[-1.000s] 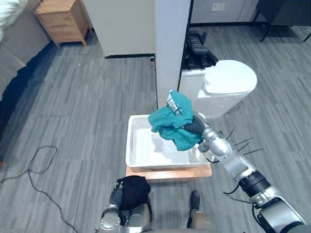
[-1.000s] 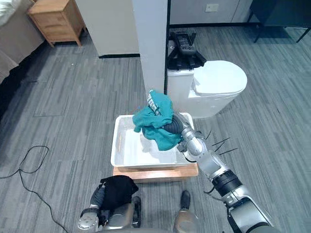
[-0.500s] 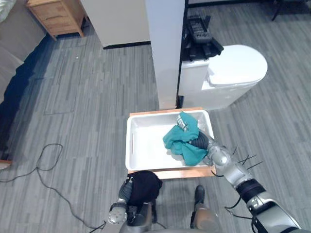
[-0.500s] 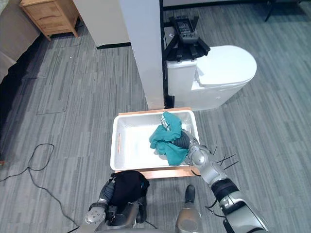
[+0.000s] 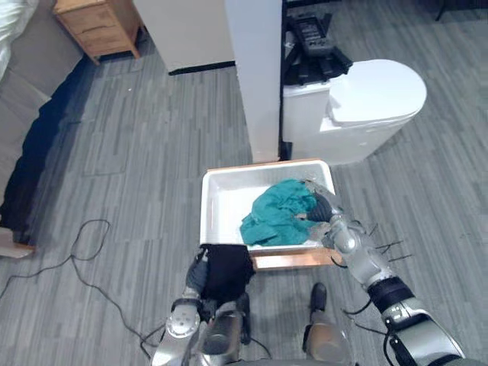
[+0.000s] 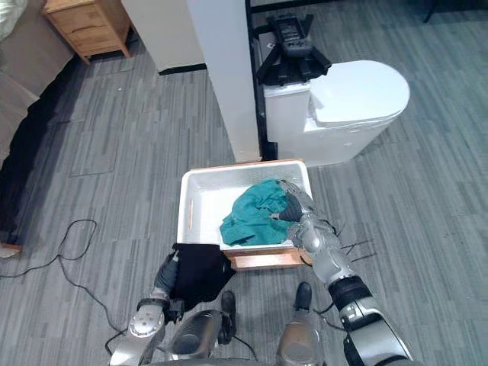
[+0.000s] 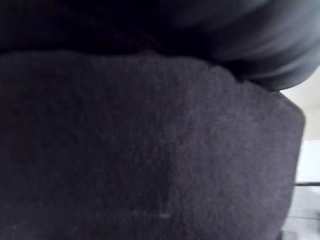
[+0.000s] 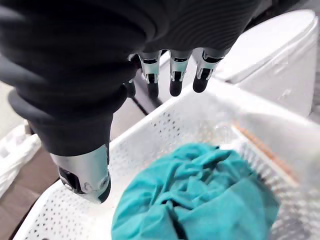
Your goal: Tidy the bed and pick cloth on bed and put in laundry
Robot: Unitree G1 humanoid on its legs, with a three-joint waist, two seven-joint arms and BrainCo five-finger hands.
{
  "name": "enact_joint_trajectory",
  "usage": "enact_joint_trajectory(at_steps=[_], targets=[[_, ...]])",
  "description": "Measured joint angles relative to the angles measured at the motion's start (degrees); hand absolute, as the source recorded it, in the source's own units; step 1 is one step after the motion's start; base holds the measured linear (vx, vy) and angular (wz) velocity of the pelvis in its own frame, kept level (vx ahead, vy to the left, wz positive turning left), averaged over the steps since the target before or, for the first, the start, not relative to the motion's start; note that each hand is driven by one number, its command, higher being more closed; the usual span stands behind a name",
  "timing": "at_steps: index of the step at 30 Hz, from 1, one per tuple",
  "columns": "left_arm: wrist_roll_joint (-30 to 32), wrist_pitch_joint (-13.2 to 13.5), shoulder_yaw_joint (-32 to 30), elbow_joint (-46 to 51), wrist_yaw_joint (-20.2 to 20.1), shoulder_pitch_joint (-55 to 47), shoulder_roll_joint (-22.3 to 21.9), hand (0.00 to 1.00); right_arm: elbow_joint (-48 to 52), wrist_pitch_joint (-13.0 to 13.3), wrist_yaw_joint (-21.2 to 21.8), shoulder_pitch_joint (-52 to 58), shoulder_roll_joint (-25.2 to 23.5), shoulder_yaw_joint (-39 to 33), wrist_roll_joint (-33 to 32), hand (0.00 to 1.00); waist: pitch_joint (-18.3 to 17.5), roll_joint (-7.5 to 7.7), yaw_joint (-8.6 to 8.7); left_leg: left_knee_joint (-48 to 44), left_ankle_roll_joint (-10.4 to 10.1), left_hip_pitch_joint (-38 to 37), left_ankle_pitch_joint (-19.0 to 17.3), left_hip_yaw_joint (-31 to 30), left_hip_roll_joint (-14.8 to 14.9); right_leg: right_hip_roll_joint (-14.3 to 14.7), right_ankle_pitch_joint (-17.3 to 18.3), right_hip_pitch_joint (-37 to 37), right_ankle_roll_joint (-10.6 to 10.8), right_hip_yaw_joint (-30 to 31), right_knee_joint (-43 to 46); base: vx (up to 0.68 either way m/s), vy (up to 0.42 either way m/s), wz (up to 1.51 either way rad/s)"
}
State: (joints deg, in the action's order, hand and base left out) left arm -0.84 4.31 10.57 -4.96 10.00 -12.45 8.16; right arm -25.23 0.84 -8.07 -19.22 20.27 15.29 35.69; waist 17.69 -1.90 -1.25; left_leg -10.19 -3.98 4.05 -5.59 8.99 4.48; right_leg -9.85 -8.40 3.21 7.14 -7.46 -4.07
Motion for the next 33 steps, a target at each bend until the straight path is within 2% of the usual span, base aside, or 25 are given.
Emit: enact_joint_trajectory(at_steps=[2,3,5,7,8,11,13,17,20,25,29,30,33], targets=[[-1.67,0.02,-0.12,4.89,0.06,0.52,1.84,1.0,0.72,-0.02,-0.71,3.85,-0.12,-1.37,0.94,0.0,-2.08,2.46,0.53,0.18,-0.02,-1.37,-0.03,1.75,0.88,0.81,-0.13,-0.23,-0.12,1.52,0.03,0.04,-0.046,-0.36],[-2.41,0.02,-0.23,5.97,0.12,0.98,2.01,1.0,1.5,-0.09,-0.73,5.24,-0.03,-2.04,0.93,0.0,-2.65,2.89,0.62,0.19,-0.07,-1.71,-0.14,2.15,1.04,0.93,-0.27,-0.37,-0.28,1.65,0.03,0.06,-0.027,-0.33],[-4.6,0.08,-2.19,9.36,0.55,3.88,2.05,1.0,3.32,-0.17,-0.79,9.02,-0.12,-4.23,0.86,0.0,-3.83,3.49,2.04,0.04,-0.35,-3.42,-0.97,2.64,1.42,1.4,-0.41,-1.76,-0.45,2.57,0.06,0.05,0.002,-0.14],[-5.9,0.4,-4.45,9.99,2.11,6.55,2.18,1.0,5.6,-0.16,-0.83,11.73,-0.36,-4.8,0.74,0.0,-5.26,3.26,2.35,-0.05,-0.37,-3.8,-1.45,3.41,1.64,1.69,-0.42,-1.92,-0.46,3.37,0.05,0.01,0.013,-0.21],[-6.3,0.56,-6.4,9.99,3.3,9.14,2.2,1.0,7.05,-0.11,-0.87,13.87,-1.08,-5.93,0.43,0.0,-6.36,2.83,3.07,-0.1,-0.46,-3.88,-1.92,3.78,1.85,1.85,-0.41,-1.94,-0.47,3.79,0.01,0.0,0.006,-0.22],[-6.11,0.63,-9.03,9.71,6.83,15.07,2.67,1.0,8.88,-0.13,-0.9,17.37,-2.33,-7.39,-0.83,0.0,-7.08,2.19,4.14,-0.2,-0.47,-4.32,-2.21,4.12,1.89,1.87,-0.41,-2.03,-0.48,4.43,0.01,-0.02,0.008,-0.11],[-5.56,0.63,-8.84,8.54,7.98,18.01,3.55,1.0,8.86,-0.17,-0.9,18.77,-3.04,-7.97,-1.58,0.0,-7.15,2.18,4.62,-0.2,-0.47,-4.35,-2.21,4.21,1.9,1.87,-0.43,-2.11,-0.53,4.43,0.01,-0.04,0.004,-0.03],[-2.85,0.35,-8.33,-0.1,10.25,23.52,4.53,1.0,8.91,-0.11,-0.9,20.71,-4.5,-7.91,-2.2,0.0,-7.17,2.17,6.7,-0.2,-0.69,-4.15,-2.42,5.44,1.95,1.91,-0.18,-1.48,-1.3,5.34,-0.07,-0.07,-0.005,-0.1],[-0.24,-0.87,-7.19,-4.17,10.28,24.07,4.52,1.0,8.91,-0.11,-1.04,21.06,-4.94,-7.81,-2.2,0.0,-7.19,2.2,6.94,-0.47,-0.72,-2.28,-2.45,6.86,2.3,2.11,-0.33,1.21,-2.26,6.83,-0.02,-0.06,-0.016,-0.26],[2.91,-3.27,-1.48,-10.31,9.94,23.46,3.35,1.0,8.9,-0.23,-1.91,20.65,-6.04,-7.43,-2.1,0.0,-6.68,2.3,6.88,-2.04,-1.03,-0.44,-2.65,8.16,3.58,3.12,-1.68,3.73,-2.68,8.09,-0.11,-0.03,-0.036,-0.19],[3.82,-3.39,-0.67,-10.66,8.77,23.25,1.91,1.0,8.64,-1.33,-2.27,16.8,-6.42,-5.34,-2.05,0.0,-3.86,2.32,6.96,-3.02,-1.1,1.62,-3.38,8.72,3.64,3.16,-1.48,5.52,-3.12,9.25,-0.16,-0.08,-0.02,-0.13],[3.82,-3.39,-0.31,-10.66,8.76,23.31,1.79,0.0,8.64,-1.38,-2.51,16.09,-6.5,-4.93,-2.04,0.0,-3.21,2.32,6.98,-3.2,-1.08,1.9,-3.39,8.75,3.63,3.1,-1.51,5.98,-3.16,9.26,-0.16,-0.07,-0.025,-0.02],[3.84,-3.41,0.53,-10.82,8.77,23.55,1.53,0.0,8.46,-1.53,-3.26,13.6,-6.57,-3.38,-2.05,0.0,-1.06,2.26,6.77,-4.85,-0.9,3.57,-3.46,8.67,4.03,3.26,-2.48,6.94,-3.29,9.15,-0.17,-0.05,-0.019,0.03]])
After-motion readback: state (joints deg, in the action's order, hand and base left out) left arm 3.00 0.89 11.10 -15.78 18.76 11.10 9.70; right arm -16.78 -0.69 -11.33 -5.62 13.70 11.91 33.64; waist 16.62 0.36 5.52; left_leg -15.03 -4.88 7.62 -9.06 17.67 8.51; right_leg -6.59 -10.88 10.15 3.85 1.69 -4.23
